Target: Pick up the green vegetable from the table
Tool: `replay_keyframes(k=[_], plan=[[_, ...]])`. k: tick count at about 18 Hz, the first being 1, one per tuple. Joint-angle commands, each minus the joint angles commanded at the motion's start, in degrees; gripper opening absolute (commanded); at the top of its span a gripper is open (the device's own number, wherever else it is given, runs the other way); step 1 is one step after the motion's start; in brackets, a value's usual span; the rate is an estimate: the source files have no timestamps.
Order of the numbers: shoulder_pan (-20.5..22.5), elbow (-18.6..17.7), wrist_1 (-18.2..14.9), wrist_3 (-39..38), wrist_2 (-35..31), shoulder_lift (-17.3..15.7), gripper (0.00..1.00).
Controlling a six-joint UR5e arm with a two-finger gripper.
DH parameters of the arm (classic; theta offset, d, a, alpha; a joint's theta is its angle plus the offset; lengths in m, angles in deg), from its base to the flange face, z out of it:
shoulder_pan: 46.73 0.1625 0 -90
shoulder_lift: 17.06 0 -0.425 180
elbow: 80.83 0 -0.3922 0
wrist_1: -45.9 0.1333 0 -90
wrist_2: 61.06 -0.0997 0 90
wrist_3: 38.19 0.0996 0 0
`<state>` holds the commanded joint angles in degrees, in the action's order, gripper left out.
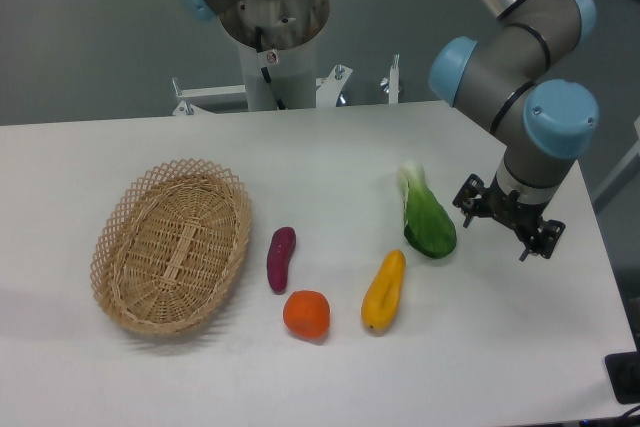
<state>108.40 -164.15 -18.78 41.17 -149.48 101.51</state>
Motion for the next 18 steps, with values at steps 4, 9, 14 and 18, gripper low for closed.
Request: replay_keyframes(k=[4,9,14,18], plan=[[-0.1,0.0,-0.1,0.0,-0.1,0.0,1.0],[0.0,-0.1,-0.4,-0.3,-0.1,0.0,1.0],[0.1,-2.3,-0.5,-1.1,-0.4,-1.1,1.0],[1.1,-7.2,-0.4,-1.6,-0.2,-4.6,1.0]])
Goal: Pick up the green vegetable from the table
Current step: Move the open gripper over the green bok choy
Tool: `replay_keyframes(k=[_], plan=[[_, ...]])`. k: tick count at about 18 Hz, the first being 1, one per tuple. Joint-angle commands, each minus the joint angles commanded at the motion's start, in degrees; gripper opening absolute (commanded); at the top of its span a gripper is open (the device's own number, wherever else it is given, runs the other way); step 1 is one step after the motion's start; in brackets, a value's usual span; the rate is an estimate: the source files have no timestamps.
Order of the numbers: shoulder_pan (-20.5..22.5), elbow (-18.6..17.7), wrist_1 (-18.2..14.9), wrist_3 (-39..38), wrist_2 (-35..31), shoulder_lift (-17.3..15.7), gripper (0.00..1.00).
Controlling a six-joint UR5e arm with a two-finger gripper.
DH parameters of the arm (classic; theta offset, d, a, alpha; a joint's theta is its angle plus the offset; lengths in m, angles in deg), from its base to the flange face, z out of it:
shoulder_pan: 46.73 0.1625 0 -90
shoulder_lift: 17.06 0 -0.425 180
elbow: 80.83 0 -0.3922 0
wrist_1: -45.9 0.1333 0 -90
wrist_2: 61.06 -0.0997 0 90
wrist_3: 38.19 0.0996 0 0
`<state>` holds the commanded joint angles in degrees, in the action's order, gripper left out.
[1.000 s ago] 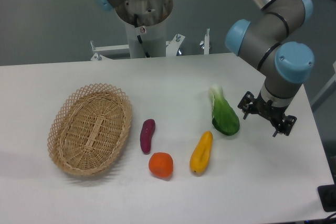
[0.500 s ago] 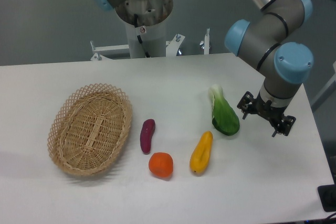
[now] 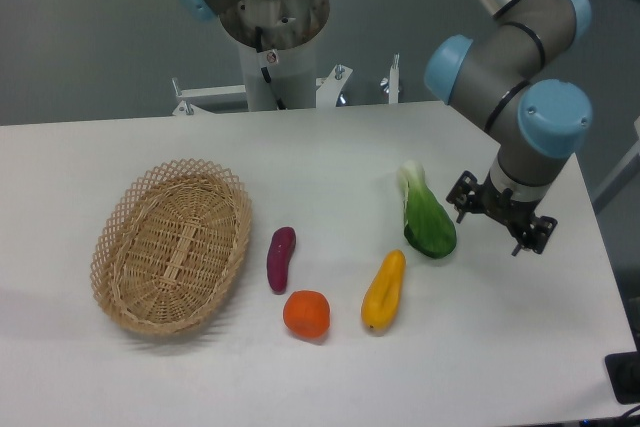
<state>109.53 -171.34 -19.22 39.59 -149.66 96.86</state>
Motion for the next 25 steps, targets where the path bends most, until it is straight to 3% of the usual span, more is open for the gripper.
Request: replay_keyframes(k=[3,12,25], plan=[[1.5,-4.5,0.4,0.0,0.0,-2.1,1.0],[3.6,-11.6,2.5,-2.2,0.0,-5.0,1.0],[3.3,-15.4,3.7,-13.8,0.2,-5.4,1.0]])
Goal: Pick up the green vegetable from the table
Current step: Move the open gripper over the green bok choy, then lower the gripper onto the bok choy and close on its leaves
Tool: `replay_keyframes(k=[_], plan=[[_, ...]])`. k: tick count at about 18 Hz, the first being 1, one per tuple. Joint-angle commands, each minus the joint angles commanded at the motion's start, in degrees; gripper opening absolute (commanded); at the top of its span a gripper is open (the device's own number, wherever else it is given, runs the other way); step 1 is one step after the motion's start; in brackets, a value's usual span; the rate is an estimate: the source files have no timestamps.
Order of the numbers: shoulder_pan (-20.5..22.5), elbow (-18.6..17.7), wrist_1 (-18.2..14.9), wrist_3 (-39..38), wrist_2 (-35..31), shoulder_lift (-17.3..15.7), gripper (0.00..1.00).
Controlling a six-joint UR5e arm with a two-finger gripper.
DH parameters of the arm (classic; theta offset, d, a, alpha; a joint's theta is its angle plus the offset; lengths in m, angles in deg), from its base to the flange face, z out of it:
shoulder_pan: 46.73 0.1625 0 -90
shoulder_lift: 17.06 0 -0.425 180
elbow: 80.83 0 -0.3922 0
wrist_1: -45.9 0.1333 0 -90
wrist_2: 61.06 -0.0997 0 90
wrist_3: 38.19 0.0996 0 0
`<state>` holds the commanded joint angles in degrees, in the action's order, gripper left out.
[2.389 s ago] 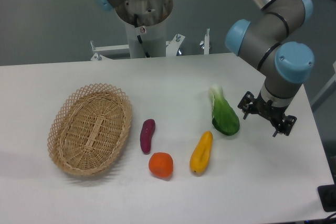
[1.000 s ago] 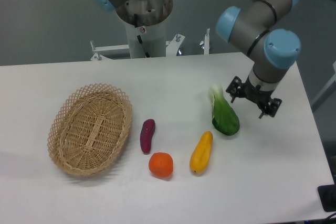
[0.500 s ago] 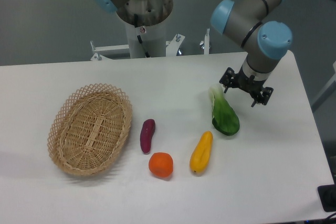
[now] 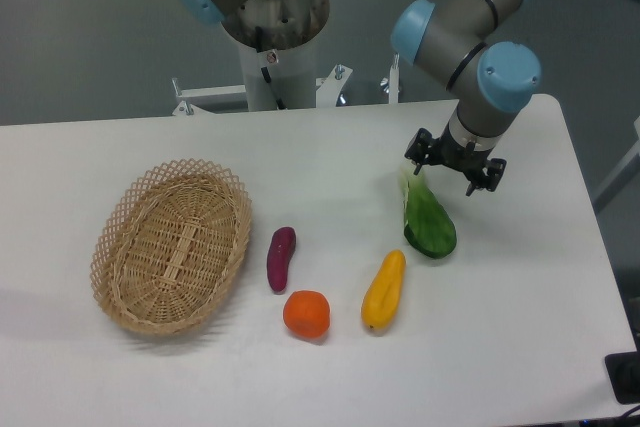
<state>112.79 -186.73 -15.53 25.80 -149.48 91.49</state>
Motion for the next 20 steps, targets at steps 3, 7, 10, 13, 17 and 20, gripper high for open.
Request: replay_keyframes(k=[3,7,10,13,17,20], plan=[[-0.7,-0.1,0.0,-0.6,-0.2,0.3,1.0],[-1.0,-3.2,4.2,-3.4,-0.2,0.2,1.0],[-1.9,-5.7,10.0,-3.9,-2.2,0.7,1.0],[-2.7,-6.8,11.5,-4.0,-6.8,1.2,1.0],[-3.1,-8.6,12.6,-7.2,-7.3,1.5,1.0],[-4.7,-8.7,13.5,-8.2,-7.4,1.8,1.0]])
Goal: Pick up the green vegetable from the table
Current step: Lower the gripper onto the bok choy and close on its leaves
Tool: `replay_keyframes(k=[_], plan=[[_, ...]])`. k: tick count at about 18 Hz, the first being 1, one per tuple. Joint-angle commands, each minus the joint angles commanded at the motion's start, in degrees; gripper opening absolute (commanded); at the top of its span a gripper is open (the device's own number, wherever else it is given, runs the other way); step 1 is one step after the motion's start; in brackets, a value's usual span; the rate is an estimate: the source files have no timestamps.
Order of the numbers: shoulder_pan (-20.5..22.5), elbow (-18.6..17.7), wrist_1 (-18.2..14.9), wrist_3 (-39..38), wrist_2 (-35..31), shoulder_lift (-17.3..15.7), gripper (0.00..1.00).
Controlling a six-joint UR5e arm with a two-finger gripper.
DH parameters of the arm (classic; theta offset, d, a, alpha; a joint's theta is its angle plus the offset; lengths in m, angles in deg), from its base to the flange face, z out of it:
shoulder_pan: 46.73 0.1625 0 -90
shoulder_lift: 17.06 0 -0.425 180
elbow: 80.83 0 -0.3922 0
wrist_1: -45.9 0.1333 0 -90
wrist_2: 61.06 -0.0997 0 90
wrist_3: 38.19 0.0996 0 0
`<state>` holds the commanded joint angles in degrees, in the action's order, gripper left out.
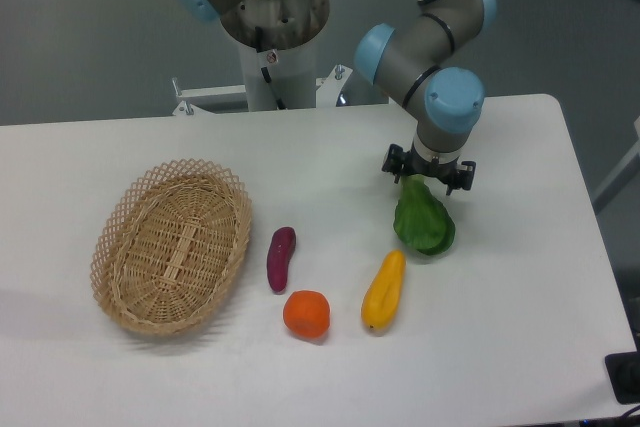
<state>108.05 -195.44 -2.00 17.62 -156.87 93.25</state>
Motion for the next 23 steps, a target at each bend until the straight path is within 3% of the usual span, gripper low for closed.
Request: replay_keyframes(k=[2,6,12,18,23], plan=[[0.0,0.1,-0.1,0.2,0.1,0.1,0.96],[0.0,0.2,-0.1,0.4,0.2,0.0,0.65],[0.0,0.4,-0.1,0.2,0.1,0.0,0.39],[0.3,1.2,-0.4,1.0,0.1,-0.5,0.34],[0.3,6.1,-3.9,1.9,0.1,-1.1,0.34]])
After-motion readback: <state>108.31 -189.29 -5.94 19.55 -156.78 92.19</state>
